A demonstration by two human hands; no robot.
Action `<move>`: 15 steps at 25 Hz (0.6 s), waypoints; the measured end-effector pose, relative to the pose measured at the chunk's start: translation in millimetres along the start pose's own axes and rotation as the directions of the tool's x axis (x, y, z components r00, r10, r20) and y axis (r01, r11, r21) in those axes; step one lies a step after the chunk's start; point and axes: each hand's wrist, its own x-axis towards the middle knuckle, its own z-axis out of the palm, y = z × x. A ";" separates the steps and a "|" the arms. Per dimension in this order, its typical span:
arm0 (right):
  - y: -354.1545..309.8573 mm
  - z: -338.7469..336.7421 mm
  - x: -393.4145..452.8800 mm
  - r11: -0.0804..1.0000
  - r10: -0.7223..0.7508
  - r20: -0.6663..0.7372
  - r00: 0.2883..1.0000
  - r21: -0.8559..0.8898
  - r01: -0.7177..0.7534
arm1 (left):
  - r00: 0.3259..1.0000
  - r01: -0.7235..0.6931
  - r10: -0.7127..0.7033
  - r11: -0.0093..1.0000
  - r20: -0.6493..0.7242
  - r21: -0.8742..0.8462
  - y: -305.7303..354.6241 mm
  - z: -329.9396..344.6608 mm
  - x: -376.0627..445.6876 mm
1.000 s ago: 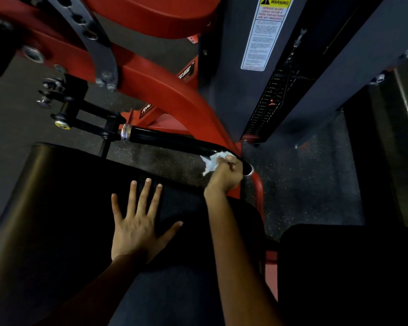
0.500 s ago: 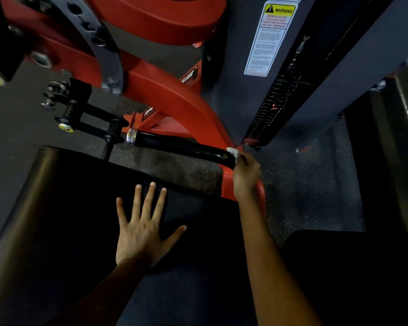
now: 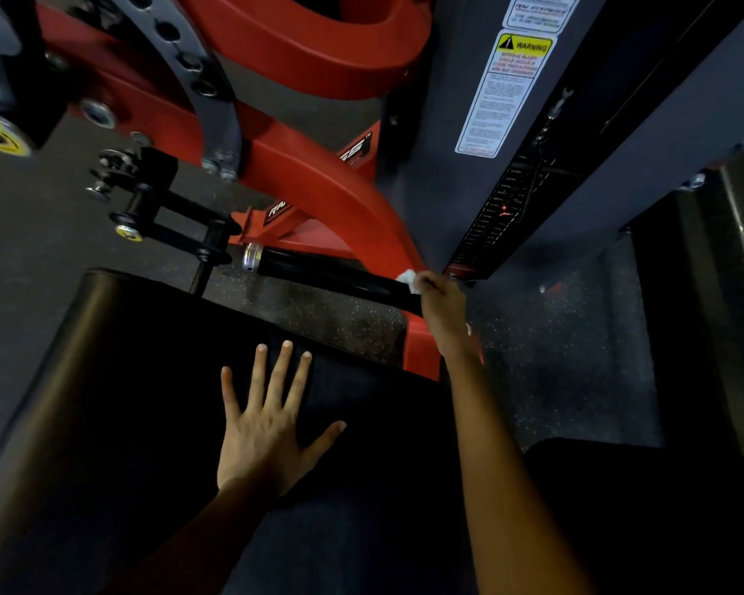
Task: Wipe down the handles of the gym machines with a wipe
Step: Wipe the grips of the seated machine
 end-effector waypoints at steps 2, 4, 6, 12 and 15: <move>-0.5 12.7 7.3 0.990 -0.090 0.037 0.995 -0.108 0.094 | 1.000 0.001 -0.001 1.000 0.001 -0.008 -0.2 -0.2 -0.3; -11.3 29.7 10.4 0.957 -0.167 0.117 0.979 -0.221 0.190 | 1.000 0.000 0.000 1.000 -0.003 -0.010 0.4 -1.2 -0.5; -30.5 51.2 6.0 0.913 -0.240 0.176 0.955 -0.293 0.284 | 1.000 0.002 -0.002 1.000 -0.009 0.003 0.1 -0.9 -0.6; -37.5 71.6 -8.8 0.824 -0.504 0.253 0.826 -0.145 0.547 | 1.000 0.006 -0.006 1.000 -0.015 0.011 -0.1 1.6 -1.0; 0.9 35.5 -2.1 0.867 -0.447 0.150 0.882 -0.171 0.469 | 1.000 0.013 -0.013 1.000 -0.014 0.013 -0.3 1.5 -0.9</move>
